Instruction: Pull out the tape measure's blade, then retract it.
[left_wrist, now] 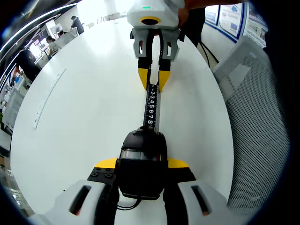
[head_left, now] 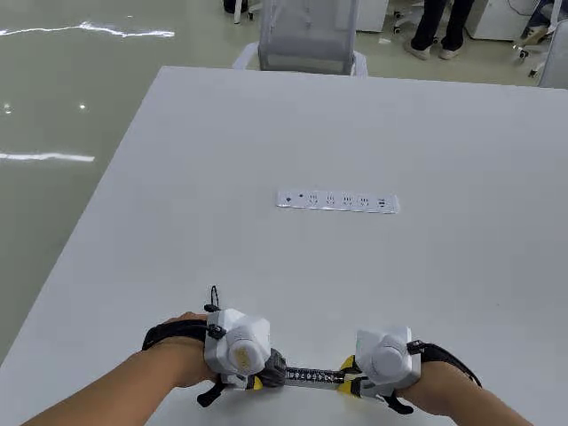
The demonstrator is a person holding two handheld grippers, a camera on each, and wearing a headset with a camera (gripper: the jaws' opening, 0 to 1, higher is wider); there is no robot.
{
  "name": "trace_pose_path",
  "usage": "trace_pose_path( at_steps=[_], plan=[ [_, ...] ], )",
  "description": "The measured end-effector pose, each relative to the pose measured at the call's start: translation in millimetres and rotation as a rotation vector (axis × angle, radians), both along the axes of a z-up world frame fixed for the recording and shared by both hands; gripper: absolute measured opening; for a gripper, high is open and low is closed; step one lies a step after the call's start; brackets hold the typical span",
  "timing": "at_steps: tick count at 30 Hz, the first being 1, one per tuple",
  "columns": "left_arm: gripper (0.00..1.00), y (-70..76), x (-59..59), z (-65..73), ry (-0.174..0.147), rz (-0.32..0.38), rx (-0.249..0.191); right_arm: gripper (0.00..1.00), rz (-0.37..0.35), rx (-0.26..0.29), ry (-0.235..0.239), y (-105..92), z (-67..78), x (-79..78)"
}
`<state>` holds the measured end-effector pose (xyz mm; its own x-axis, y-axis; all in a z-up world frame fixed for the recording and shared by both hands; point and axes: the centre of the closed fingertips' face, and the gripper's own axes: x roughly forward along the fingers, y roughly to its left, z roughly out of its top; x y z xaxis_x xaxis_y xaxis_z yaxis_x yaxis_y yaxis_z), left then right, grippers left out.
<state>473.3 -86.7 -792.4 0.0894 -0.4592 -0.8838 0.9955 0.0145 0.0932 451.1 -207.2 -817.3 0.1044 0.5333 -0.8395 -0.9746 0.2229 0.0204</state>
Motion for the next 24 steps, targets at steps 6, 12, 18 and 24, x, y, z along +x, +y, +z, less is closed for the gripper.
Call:
trace_pose_path(
  at_steps=[6, 12, 18, 24],
  plan=[
    [0.32, 0.0, -0.2, 0.2, 0.000, 0.001, 0.000, 0.11, -0.001, -0.005, 0.002, -2.7, 0.3, -0.3],
    [0.32, 0.1, -0.3, 0.3, -0.001, 0.002, 0.001, 0.11, -0.007, -0.006, 0.005, -5.8, 0.1, 0.1],
    [0.32, 0.1, -0.4, 0.6, -0.002, 0.003, 0.001, 0.11, -0.010, -0.010, 0.005, -8.4, 0.2, 0.0],
    [0.32, 0.0, -0.3, 0.5, -0.003, 0.004, -0.002, 0.11, -0.014, -0.012, 0.005, -10.9, 0.2, 0.3]
  ],
)
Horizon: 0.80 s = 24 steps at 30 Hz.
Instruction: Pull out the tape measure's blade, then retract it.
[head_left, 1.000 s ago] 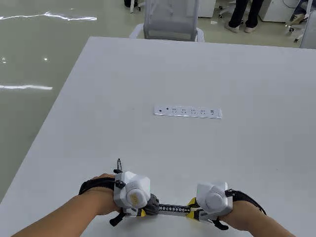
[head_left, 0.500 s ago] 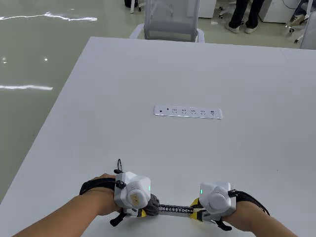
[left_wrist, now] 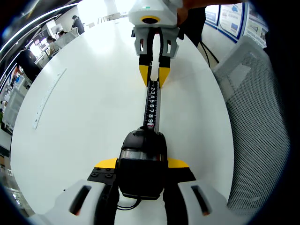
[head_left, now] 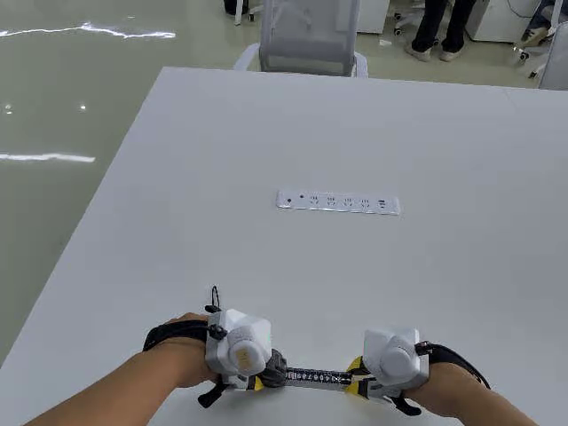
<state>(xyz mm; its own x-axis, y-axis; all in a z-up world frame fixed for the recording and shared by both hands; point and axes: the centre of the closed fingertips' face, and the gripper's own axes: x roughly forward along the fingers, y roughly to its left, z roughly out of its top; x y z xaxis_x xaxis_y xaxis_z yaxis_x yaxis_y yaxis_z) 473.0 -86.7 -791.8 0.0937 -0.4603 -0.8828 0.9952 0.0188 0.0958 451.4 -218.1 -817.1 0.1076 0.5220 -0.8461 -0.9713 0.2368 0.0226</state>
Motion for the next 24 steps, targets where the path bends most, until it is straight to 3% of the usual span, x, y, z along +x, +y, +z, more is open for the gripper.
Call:
trace_pose_path(
  at_steps=[24],
  plan=[
    [0.31, -0.2, 0.4, -0.9, 0.002, 0.009, -0.004, 0.11, -0.014, -0.004, 0.002, -12.7, 0.4, -1.5]
  ],
)
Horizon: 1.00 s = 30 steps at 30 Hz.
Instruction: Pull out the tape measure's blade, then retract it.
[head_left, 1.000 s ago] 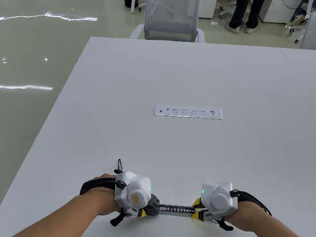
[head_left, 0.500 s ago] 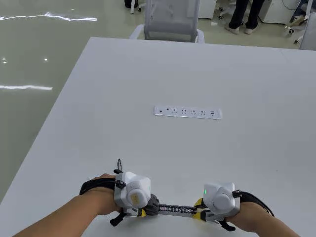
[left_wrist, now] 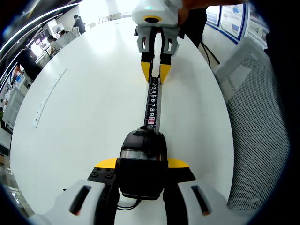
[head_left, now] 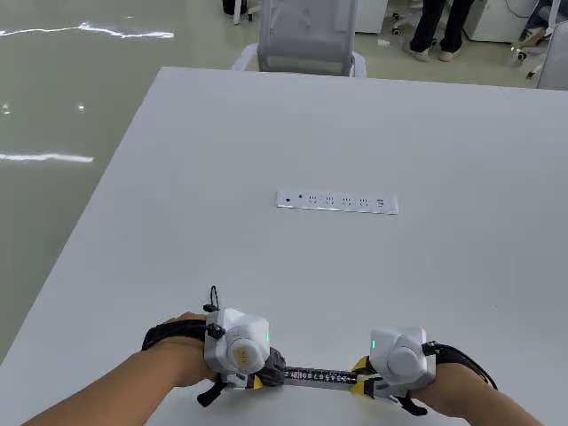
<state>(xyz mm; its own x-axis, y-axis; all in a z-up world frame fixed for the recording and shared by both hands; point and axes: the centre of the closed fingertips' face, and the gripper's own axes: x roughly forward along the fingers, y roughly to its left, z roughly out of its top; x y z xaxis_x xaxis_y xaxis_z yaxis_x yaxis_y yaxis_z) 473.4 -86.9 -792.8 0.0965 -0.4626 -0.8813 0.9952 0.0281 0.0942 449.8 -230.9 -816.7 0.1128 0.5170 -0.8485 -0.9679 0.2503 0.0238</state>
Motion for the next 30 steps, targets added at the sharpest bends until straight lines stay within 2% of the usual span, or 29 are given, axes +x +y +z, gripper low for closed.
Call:
trace_pose_path(
  at_steps=[30],
  plan=[
    [0.32, 0.0, -0.5, 1.8, -0.002, 0.010, -0.005, 0.11, -0.021, -0.026, 0.005, -22.1, -0.1, -2.1]
  ],
)
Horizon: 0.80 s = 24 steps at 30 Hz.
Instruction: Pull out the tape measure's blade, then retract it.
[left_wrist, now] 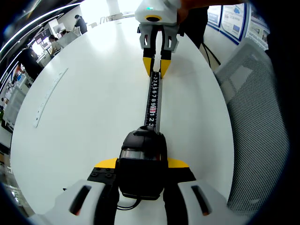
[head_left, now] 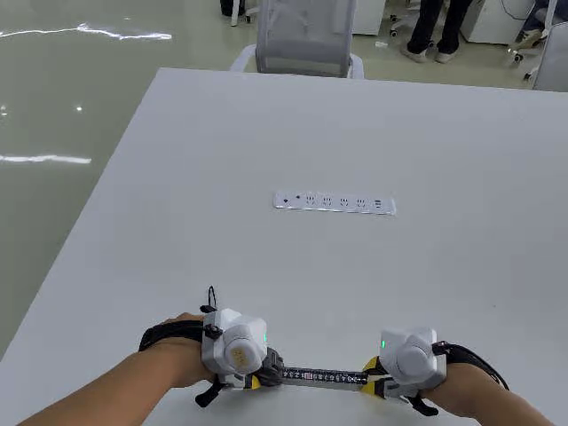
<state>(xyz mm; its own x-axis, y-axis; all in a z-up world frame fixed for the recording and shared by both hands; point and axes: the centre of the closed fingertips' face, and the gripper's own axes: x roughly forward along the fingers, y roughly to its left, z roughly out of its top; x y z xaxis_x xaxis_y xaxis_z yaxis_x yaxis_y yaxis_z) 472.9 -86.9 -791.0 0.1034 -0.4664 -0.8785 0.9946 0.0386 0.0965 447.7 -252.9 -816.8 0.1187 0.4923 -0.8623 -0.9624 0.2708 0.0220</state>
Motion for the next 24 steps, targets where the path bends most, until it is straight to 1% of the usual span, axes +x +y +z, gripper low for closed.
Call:
trace_pose_path(
  at_steps=[24],
  plan=[
    [0.32, 0.4, 0.8, -1.5, 0.001, 0.001, 0.005, 0.11, -0.007, -0.007, -0.003, -18.6, 0.0, -0.7]
  ],
)
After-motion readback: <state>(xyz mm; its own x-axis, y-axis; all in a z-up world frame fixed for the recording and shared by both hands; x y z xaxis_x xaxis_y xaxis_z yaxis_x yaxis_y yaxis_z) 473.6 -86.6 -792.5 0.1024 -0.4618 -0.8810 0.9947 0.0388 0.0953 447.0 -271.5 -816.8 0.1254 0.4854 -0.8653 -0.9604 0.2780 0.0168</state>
